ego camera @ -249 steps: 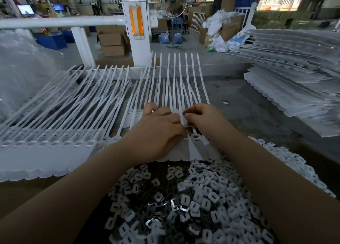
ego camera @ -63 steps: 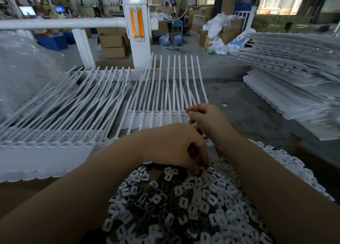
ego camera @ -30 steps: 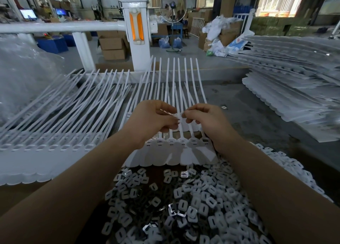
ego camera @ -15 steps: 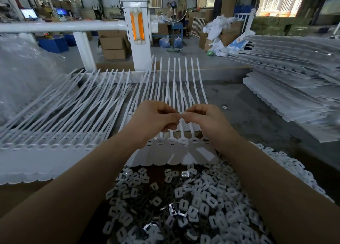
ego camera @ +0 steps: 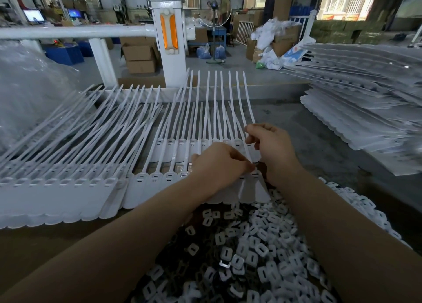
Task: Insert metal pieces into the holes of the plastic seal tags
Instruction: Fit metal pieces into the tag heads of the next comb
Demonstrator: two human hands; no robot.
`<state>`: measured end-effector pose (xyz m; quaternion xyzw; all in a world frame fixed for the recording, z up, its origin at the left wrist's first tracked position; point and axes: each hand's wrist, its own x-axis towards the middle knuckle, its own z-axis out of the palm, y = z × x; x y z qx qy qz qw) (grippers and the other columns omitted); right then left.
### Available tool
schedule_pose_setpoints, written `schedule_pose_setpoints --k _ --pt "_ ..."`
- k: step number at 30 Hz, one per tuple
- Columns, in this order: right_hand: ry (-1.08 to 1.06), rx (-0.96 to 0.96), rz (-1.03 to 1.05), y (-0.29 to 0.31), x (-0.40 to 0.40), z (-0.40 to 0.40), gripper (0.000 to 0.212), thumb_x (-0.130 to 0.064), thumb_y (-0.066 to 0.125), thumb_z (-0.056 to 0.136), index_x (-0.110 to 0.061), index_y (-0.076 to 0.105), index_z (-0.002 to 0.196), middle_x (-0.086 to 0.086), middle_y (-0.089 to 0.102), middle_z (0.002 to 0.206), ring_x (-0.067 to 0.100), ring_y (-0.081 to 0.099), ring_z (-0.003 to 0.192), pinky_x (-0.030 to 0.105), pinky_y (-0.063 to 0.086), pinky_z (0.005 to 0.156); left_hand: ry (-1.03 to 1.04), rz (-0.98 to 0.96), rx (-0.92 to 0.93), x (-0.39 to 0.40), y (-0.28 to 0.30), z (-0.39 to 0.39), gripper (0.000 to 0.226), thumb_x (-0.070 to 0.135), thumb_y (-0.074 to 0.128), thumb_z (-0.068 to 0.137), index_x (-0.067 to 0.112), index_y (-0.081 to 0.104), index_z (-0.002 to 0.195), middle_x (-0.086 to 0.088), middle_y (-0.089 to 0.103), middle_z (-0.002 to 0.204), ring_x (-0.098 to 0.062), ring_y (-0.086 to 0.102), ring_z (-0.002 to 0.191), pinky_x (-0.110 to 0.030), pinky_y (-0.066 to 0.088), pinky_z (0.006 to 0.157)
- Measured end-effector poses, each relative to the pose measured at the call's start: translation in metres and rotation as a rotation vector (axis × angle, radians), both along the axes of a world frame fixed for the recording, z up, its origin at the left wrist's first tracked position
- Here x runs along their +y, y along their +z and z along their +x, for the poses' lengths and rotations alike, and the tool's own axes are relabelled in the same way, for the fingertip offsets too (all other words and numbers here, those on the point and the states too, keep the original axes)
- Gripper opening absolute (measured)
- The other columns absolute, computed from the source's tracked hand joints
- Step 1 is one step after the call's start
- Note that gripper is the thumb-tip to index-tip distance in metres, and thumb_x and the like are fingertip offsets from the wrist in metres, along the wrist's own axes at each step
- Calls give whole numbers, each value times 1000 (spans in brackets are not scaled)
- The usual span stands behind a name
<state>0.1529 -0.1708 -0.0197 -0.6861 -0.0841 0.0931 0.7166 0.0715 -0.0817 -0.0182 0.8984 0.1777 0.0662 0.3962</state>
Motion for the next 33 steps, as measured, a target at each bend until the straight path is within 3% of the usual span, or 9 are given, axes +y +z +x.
schedule_pose_setpoints --k 7,11,14,17,20,23,29,33 --pt "3 6 -4 -1 1 0 10 -16 61 91 -16 65 82 -13 56 49 -9 49 42 29 39 72 -23 89 -4 0 -3 3 17 45 70 83 30 76 86 10 72 85 -14 66 89 -52 42 103" --pt "2 9 -9 0 1 0 12 -16 60 91 -16 65 81 -14 55 48 -10 49 43 32 39 74 -20 164 -10 -2 -5 4 17 53 69 80 36 70 80 16 66 76 -9 63 83 -53 40 103" --pt "3 29 -18 1 1 0 10 -18 60 91 -19 65 82 -15 56 48 -2 53 57 37 42 79 -32 165 -27 -1 -6 4 19 54 70 78 37 65 73 16 59 68 -8 58 74 -56 43 99" --pt "9 55 -12 1 2 0 9 -20 61 91 -20 66 84 -14 56 52 6 51 69 43 46 84 -49 191 -72 -1 -7 3 17 54 72 77 37 67 77 15 53 64 -4 49 65 -53 45 96" --pt "0 39 -24 1 2 0 9 -19 61 91 -19 67 84 -10 57 58 4 52 66 42 47 87 -112 332 -154 -1 -8 0 16 52 66 83 39 72 91 16 62 77 -3 54 78 -44 33 95" --pt "-5 23 -17 0 1 1 10 -18 61 91 -18 66 82 -10 57 58 -2 53 56 35 46 77 -214 522 -219 3 -7 -5 19 51 56 91 43 72 99 17 59 84 -4 54 87 -36 20 92" --pt "-5 9 -10 -1 1 2 11 -16 61 91 -15 66 82 -9 56 56 -8 49 43 27 41 65 -449 813 -275 13 0 -14 24 37 49 98 41 69 110 15 54 89 -9 50 91 -32 14 77" --pt "-13 8 -39 -1 1 0 12 -17 61 91 -15 65 80 -9 57 58 0 51 56 25 40 63 -496 917 -278 12 2 -17 28 34 44 99 40 66 115 14 50 93 -10 44 98 -31 12 80"
